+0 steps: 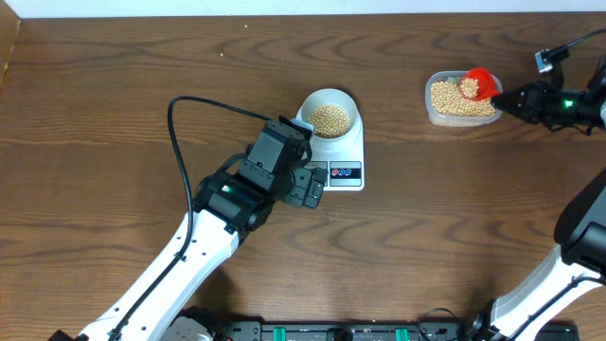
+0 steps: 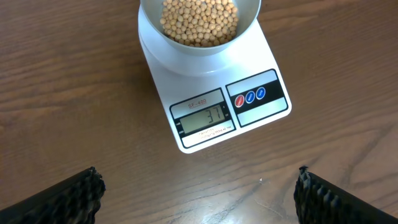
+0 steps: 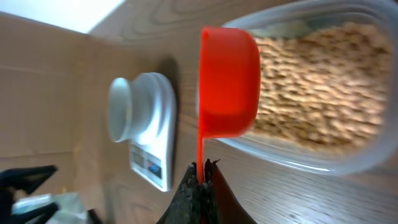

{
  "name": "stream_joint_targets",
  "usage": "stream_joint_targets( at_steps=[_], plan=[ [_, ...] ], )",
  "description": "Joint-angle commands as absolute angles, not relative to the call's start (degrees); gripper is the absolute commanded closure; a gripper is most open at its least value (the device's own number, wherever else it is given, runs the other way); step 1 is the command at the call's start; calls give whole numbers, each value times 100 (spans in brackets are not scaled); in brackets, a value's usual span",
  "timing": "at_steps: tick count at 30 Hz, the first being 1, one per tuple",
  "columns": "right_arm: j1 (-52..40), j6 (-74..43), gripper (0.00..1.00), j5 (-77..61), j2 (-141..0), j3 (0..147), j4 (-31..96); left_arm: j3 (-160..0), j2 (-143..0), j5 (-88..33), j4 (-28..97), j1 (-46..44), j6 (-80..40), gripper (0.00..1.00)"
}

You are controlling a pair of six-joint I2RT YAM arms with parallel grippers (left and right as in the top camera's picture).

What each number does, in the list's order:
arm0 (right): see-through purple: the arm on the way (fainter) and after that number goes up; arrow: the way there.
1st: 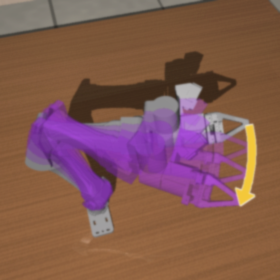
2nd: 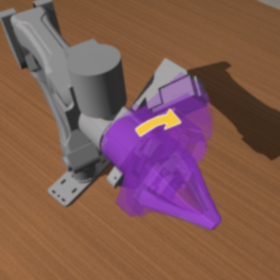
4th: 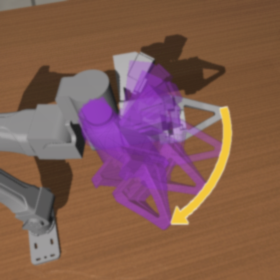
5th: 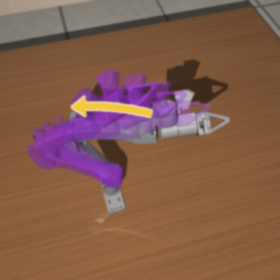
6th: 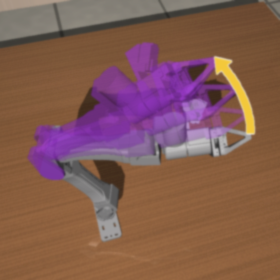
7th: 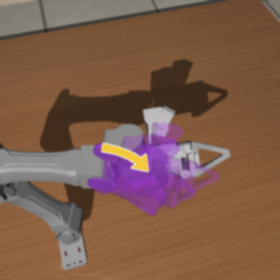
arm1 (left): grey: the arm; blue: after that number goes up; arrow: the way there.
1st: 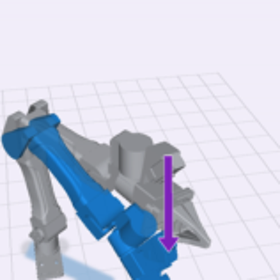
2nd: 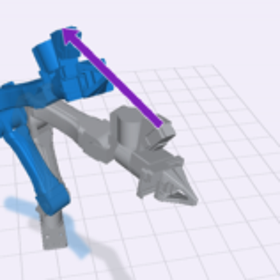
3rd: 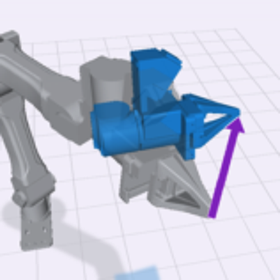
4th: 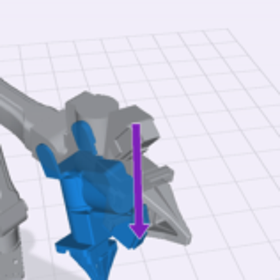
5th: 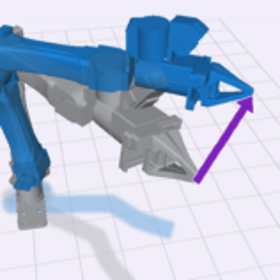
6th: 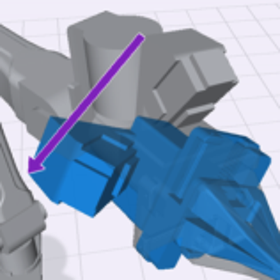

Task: Scoop item into bowl and weigh 50g on scale
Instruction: 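Drag the red scoop through the soybeans and lift it, then carry the filled red scoop left over the grey bowl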

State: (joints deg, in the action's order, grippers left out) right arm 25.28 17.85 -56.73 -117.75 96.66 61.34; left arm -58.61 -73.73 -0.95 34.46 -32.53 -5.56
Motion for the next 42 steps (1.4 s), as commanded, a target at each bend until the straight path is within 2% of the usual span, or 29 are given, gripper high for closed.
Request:
stream_joint_targets(
  at_steps=[1,12,24,32,42],
  plan=[
    [2469,2171,99,-6665,-11848,9629,6235,-5885,-7371,-82,3444,-3256,-502,0],
    [1638,2213,99,-7314,-11848,9631,6217,-5887,-7371,-82,3444,-3256,-502,0],
    [650,2211,99,-7373,-11845,9631,6119,-5885,-7371,-82,3444,-3256,-502,0],
    [-19,1717,98,-6622,-11845,9633,5634,-5885,-7371,-82,3444,-3256,-502,0],
    [-593,1717,98,-5706,-11843,9747,5594,-5885,-7371,-82,3441,-3256,-499,0]
  ],
)
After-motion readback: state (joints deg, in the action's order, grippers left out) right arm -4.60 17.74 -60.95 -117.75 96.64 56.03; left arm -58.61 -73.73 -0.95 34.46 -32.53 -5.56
